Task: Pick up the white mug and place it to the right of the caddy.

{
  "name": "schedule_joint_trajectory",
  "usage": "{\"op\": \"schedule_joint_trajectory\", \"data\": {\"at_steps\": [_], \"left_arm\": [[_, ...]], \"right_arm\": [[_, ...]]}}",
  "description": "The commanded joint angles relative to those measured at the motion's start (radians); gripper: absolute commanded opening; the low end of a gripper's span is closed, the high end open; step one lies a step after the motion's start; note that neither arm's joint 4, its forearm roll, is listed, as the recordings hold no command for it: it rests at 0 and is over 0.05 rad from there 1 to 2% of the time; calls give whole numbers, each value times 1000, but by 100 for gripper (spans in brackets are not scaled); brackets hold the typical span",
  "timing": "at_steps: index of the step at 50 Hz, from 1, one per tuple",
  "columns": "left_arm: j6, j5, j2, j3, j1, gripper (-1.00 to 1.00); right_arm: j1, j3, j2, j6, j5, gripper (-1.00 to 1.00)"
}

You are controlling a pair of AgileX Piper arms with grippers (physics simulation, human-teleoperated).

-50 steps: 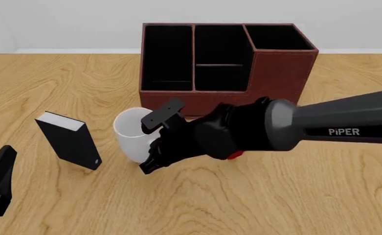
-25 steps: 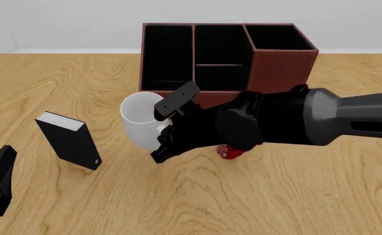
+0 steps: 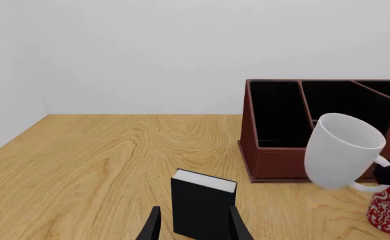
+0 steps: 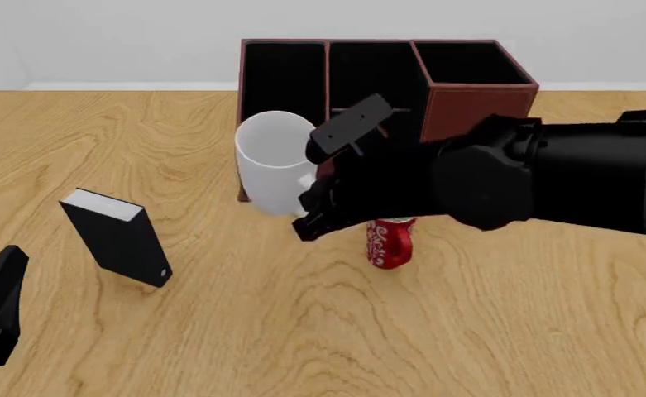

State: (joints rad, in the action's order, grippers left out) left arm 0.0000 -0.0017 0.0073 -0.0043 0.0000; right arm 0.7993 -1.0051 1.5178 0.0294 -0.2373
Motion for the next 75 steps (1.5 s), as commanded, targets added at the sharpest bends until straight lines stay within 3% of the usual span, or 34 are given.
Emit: {"op": "schedule_joint_trajectory", "data": {"at_steps": [1,24,37,75], "left_arm": [[0,0,0,0,0,100],[0,0,0,0,0,100],[0,0,0,0,0,100],[0,0,0,0,0,100]], "right_arm": [[-23,10,-80,-9,-24,-100],[-106,54,-214,6,-68,-100],[-219,87,-363,36,-135,-100],[-425,157,-533,16,-211,-100]]}}
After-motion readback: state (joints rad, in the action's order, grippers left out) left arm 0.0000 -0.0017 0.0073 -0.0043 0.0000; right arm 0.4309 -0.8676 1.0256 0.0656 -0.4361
